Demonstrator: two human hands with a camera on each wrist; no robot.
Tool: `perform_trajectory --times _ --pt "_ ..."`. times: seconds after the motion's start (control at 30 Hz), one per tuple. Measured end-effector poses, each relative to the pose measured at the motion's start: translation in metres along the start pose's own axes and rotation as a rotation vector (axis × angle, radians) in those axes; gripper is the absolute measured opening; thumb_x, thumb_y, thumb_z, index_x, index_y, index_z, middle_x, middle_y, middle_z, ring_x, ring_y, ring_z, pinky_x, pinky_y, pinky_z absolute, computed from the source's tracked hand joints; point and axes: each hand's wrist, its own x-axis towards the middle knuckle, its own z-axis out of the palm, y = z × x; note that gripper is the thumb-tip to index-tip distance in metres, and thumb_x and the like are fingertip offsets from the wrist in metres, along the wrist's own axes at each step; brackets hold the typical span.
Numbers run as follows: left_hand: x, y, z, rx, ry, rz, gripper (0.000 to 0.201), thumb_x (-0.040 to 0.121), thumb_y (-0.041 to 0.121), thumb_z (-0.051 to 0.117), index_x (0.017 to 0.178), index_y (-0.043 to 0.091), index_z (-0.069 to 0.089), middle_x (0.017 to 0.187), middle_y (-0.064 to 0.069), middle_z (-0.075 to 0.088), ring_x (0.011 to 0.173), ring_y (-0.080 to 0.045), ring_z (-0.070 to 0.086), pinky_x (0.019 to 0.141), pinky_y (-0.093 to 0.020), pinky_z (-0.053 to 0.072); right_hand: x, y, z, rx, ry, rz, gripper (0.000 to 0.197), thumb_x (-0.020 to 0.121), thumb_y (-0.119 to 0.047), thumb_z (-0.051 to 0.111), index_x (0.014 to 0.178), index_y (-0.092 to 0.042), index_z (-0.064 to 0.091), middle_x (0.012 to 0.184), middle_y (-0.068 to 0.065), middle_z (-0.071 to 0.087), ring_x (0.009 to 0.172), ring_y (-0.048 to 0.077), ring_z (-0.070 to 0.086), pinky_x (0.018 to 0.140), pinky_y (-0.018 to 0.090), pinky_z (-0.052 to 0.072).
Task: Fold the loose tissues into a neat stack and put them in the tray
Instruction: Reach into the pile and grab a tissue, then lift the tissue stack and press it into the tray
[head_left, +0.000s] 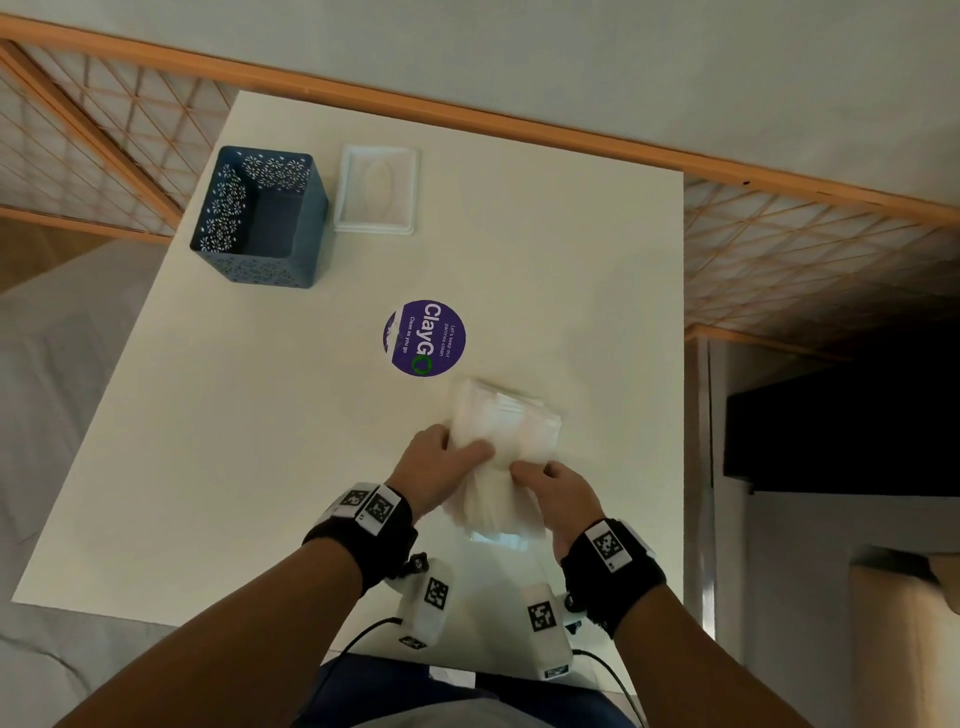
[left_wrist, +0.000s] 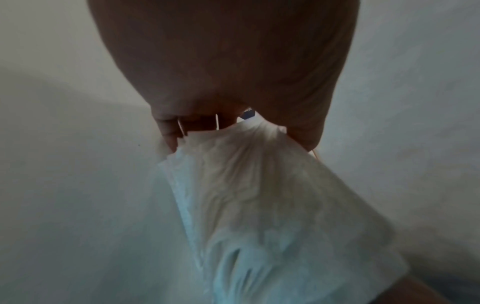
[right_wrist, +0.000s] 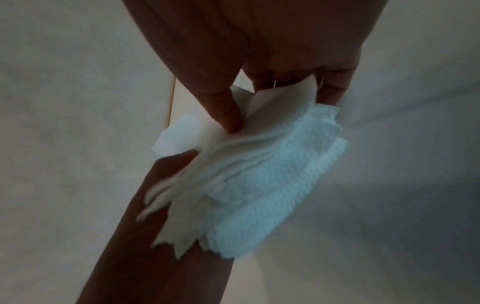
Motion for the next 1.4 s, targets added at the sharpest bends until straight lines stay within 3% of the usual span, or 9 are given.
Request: perform_trajectory --times 0.17,0.3,0.47,0.67,0.77,0.9,1.13,1.3,1.4 --pt "-0.012 0.010 0.012 -0.134 0.032 -0.043 0.021 0.100 0.035 0.069 0.099 0.017 0.057 0.100 -0.001 0.067 0.083 -0.013 0.065 0.061 -0.023 0.051 0.003 -0.009 -0.001 -0.051 -0.024 0.013 0.030 0.086 -0.041 0.072 0.102 -0.015 0.073 0.106 0.007 0.075 0.100 0.029 0.071 0.093 0.051 0.060" --pt "-0.014 -0.004 0.022 -0.306 0.040 -0.103 0.086 0.076 0.075 0.071 0.135 0.021 0.040 0.125 -0.002 0.066 0.107 -0.020 0.070 0.083 -0.038 0.060 0.003 -0.014 0.002 -0.130 -0.011 -0.049 0.033 0.093 -0.042 0.063 0.110 -0.014 0.063 0.108 0.003 0.068 0.104 0.028 0.064 0.099 0.048 0.053" --pt "-0.020 -0.003 0.032 -0.356 0.009 -0.083 0.104 0.063 0.085 0.077 0.139 0.022 0.043 0.128 0.002 0.067 0.112 -0.019 0.071 0.097 -0.045 0.060 -0.003 -0.021 0.009 -0.143 -0.006 -0.110 0.049 0.094 -0.052 0.060 0.122 -0.013 0.055 0.123 0.008 0.063 0.107 0.028 0.064 0.094 0.045 0.056" --pt "-0.025 0.004 0.032 -0.454 -0.064 -0.067 0.079 0.078 0.058 0.083 0.140 0.014 0.060 0.125 -0.012 0.075 0.113 -0.034 0.073 0.102 -0.058 0.056 0.000 -0.029 -0.001 -0.238 -0.061 -0.128 0.066 0.086 -0.063 0.056 0.131 -0.014 0.054 0.127 0.008 0.060 0.109 0.027 0.062 0.097 0.045 0.053" --pt "-0.030 0.006 0.031 -0.525 -0.173 -0.018 0.055 0.091 0.039 0.066 0.139 0.011 0.063 0.130 -0.017 0.072 0.120 -0.037 0.069 0.106 -0.053 0.054 0.004 -0.032 -0.018 -0.144 -0.130 -0.142 0.075 0.082 -0.064 0.072 0.137 -0.019 0.048 0.127 0.000 0.066 0.105 0.019 0.068 0.095 0.048 0.058" --pt "-0.033 0.009 0.021 -0.569 -0.280 0.014 0.058 0.092 0.028 0.065 0.146 0.008 0.056 0.138 -0.024 0.066 0.127 -0.043 0.064 0.108 -0.057 0.051 0.013 -0.031 -0.036 0.009 -0.309 -0.112 0.118 0.057 -0.062 0.094 0.152 -0.014 0.043 0.124 0.002 0.074 0.110 0.023 0.073 0.100 0.054 0.057" --pt "-0.030 0.021 0.004 -0.477 -0.314 0.073 0.048 0.093 0.021 0.069 0.138 0.009 0.063 0.132 -0.024 0.069 0.122 -0.044 0.067 0.105 -0.057 0.054 0.001 -0.038 -0.034 0.003 -0.412 -0.226 0.059 0.074 -0.034 0.087 0.125 -0.013 0.068 0.116 0.009 0.078 0.109 0.029 0.074 0.103 0.057 0.054" --pt "-0.034 0.022 -0.011 -0.478 -0.343 0.014 0.055 0.091 0.039 0.068 0.138 0.009 0.063 0.129 -0.019 0.072 0.119 -0.038 0.070 0.100 -0.051 0.057 -0.007 -0.039 -0.026 0.030 -0.505 -0.170 0.063 0.076 -0.033 0.086 0.131 -0.010 0.066 0.124 0.011 0.075 0.117 0.033 0.070 0.105 0.055 0.053" --pt "-0.037 0.020 -0.021 -0.459 -0.394 0.028 0.050 0.093 0.031 0.067 0.138 0.009 0.063 0.128 -0.019 0.073 0.116 -0.036 0.072 0.093 -0.045 0.059 -0.010 -0.040 -0.021 0.022 -0.559 -0.170 0.060 0.078 -0.025 0.082 0.133 -0.008 0.065 0.126 0.013 0.074 0.120 0.035 0.068 0.103 0.052 0.054"
